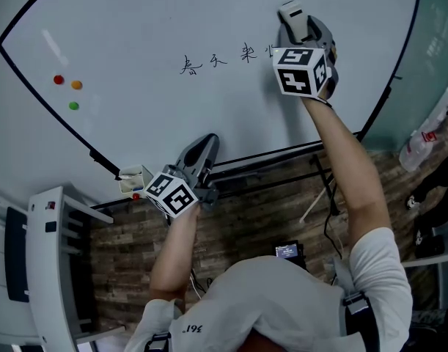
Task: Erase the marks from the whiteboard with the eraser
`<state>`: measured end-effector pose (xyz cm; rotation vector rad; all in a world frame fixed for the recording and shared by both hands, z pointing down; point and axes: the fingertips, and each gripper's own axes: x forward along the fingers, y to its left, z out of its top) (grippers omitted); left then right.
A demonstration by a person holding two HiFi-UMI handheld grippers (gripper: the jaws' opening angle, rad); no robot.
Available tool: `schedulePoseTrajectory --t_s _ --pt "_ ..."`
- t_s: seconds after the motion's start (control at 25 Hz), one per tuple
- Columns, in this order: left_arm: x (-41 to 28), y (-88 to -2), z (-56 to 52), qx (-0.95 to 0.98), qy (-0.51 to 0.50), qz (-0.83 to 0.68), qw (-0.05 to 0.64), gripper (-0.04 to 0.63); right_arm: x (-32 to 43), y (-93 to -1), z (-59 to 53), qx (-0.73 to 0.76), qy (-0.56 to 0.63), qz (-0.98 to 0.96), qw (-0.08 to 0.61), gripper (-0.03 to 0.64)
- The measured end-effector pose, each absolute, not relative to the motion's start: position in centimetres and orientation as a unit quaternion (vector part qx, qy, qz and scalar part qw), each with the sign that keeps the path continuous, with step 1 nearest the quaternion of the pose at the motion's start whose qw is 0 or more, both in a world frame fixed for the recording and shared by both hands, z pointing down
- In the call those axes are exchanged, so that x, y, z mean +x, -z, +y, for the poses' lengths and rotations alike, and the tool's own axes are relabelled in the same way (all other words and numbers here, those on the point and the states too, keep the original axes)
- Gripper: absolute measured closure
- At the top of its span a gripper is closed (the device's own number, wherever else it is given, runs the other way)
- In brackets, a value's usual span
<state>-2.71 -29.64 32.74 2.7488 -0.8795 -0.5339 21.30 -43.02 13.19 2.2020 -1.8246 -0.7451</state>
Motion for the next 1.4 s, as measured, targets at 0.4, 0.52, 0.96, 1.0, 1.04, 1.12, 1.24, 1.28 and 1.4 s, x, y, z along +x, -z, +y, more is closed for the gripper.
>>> schedulePoseTrajectory --t_s 0.4,0.52,0.96,1.0,1.04,1.12,1.24,1.28,1.4 --pt "-5.2 -33.1 -29.6 0.927 0.186 -0.306 0.107 0.583 19.3 -13.3 -41.5 0.737 0.239 -0.628 0.073 0.365" --pt "-5.8 -33.0 -29.4 0.926 0.189 -0.308 0.108 0.583 16.9 -13.3 -41.3 0.722 0.243 -0.644 0.071 0.365" --pt "-10.7 -33.3 -28.3 0.915 0.198 -0.338 0.102 0.581 6.1 -15.4 -40.7 0.664 0.252 -0.699 0.081 0.365" --pt "-11.0 -33.4 -28.2 0.914 0.198 -0.339 0.101 0.581 5.3 -15.7 -40.8 0.660 0.251 -0.704 0.081 0.364" --pt "-11.2 -33.5 -28.2 0.913 0.198 -0.342 0.101 0.581 4.6 -15.9 -40.8 0.655 0.250 -0.709 0.080 0.365" --pt "-11.9 -33.7 -28.0 0.911 0.198 -0.349 0.102 0.581 2.9 -16.4 -40.8 0.644 0.249 -0.719 0.079 0.365" --pt "-14.3 -34.2 -27.4 0.908 0.200 -0.355 0.098 0.581 -1.1 -17.4 -40.3 0.627 0.249 -0.734 0.080 0.365" --pt "-15.1 -34.3 -27.3 0.905 0.201 -0.360 0.102 0.581 -2.3 -17.7 -40.2 0.622 0.249 -0.738 0.080 0.365" --pt "-16.9 -34.4 -27.0 0.900 0.203 -0.371 0.104 0.581 -5.3 -18.6 -40.1 0.607 0.249 -0.750 0.083 0.364"
